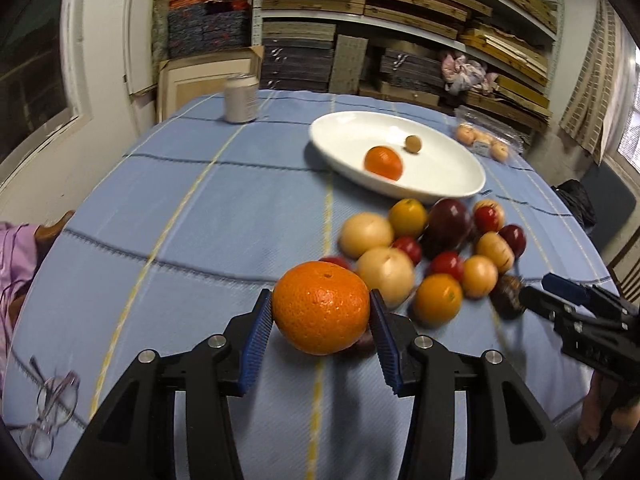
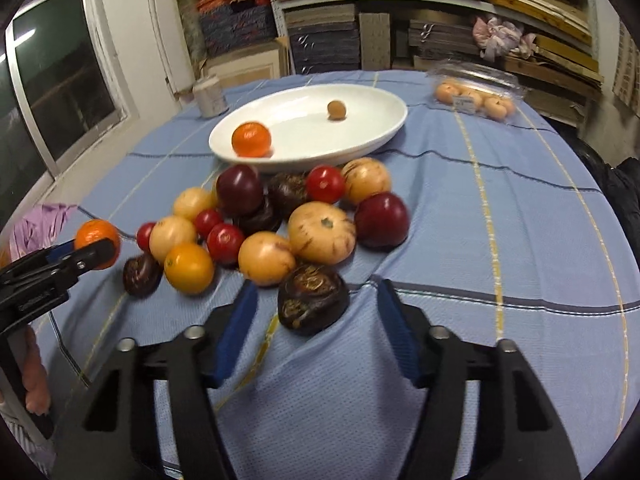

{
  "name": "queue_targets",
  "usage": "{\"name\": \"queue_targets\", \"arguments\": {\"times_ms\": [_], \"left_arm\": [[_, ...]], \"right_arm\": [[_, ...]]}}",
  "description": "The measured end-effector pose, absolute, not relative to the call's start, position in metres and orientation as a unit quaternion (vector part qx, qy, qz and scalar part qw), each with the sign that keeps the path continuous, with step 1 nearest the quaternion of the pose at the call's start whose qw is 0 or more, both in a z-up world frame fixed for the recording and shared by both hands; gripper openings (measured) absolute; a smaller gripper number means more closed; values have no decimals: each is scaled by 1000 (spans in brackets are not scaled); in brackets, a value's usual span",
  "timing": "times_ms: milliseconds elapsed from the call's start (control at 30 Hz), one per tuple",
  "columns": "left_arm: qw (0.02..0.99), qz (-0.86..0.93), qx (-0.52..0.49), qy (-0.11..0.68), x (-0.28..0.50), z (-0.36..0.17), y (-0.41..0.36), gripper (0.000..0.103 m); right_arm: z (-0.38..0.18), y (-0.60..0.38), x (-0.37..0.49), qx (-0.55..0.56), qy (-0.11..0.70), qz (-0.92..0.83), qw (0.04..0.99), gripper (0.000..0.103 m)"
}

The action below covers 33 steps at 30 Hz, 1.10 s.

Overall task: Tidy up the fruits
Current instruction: 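Grasp the large orange with the left tool while the right tool grasps the dark brown fruit, then lower both held fruits onto the white plate and open both tools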

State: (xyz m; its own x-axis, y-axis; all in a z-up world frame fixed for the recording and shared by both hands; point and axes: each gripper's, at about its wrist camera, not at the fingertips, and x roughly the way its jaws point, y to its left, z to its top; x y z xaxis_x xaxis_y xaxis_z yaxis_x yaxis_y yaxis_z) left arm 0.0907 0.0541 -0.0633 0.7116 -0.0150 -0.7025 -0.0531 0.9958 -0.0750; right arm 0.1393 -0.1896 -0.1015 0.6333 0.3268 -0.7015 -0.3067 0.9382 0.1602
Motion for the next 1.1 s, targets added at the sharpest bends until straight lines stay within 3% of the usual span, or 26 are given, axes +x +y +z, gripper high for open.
{"name": "queue_targets", "arguments": {"times_ms": [100, 433, 567, 1100], "left_arm": [[927, 8, -47, 371, 81, -65, 58, 48], [924, -9, -51, 378, 83, -74, 55, 49], [924, -11, -55, 377, 83, -74, 57, 49], [924, -11, -61, 377, 84, -70, 59, 49]], "right_arm": [[-105, -189, 142, 14, 396, 174, 901, 50], [-117, -173, 148, -32, 405, 170, 898, 49], [-121, -176, 153, -22, 413, 171, 894, 45], [-113, -192, 154, 27, 405, 185, 895, 44]]}}
